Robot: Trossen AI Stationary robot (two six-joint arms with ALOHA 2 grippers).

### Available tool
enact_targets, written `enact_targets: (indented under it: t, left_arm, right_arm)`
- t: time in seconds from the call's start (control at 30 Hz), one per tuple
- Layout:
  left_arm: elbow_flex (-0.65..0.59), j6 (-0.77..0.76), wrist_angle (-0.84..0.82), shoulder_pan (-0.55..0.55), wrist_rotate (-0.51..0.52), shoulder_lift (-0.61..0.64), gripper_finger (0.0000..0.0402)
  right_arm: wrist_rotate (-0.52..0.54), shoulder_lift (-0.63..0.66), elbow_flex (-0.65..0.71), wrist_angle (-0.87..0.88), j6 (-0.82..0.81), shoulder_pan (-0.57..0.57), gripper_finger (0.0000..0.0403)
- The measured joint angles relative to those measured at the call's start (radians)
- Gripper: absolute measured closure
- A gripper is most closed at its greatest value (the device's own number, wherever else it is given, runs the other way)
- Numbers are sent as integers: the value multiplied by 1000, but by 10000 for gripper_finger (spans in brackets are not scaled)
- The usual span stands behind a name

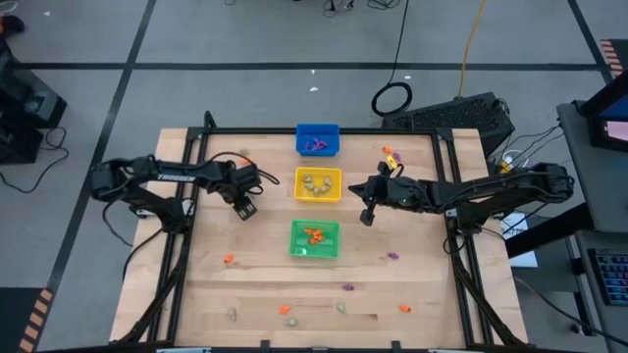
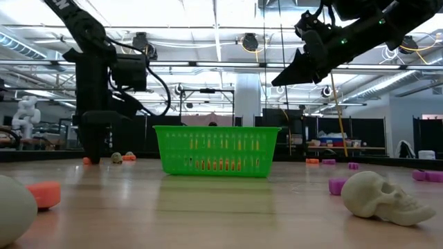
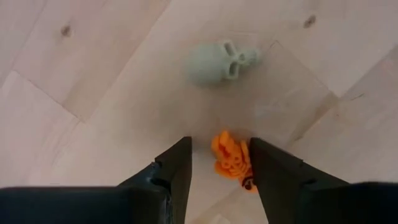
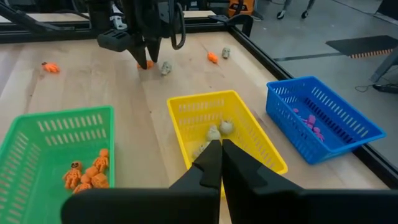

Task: Sort Halloween decoration
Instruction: Put the orange skeleton toy into the green bin

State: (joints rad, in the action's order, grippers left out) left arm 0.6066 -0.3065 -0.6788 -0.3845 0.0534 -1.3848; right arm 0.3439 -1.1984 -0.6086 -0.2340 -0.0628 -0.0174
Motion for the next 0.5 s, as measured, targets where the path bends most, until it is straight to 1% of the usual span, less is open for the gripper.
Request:
enact_targets:
  t: [0.07, 0.13, 0.23, 0.4, 0.43, 0.5]
  left_arm:
    - [-15, 4, 17, -1, -4, 1, 246]
    - [-21, 34, 18, 0, -6, 1, 261]
    - [-22, 61, 20, 9, -8, 1, 299]
    - [-22, 109, 27, 37, -15, 5, 380]
    - [-18, 110, 26, 42, -14, 5, 388]
    - [-6, 110, 19, 55, -8, 4, 390]
  right_arm:
    - [0, 0, 0, 0, 3, 0, 403]
    - [0, 0, 0, 0, 4, 0, 403]
    - [0, 0, 0, 0, 3, 0, 403]
    - [-3, 0, 0, 6, -1, 0, 403]
    - [-3, 0, 0, 6, -1, 0, 403]
    - [-3, 0, 0, 6, 2, 0, 403]
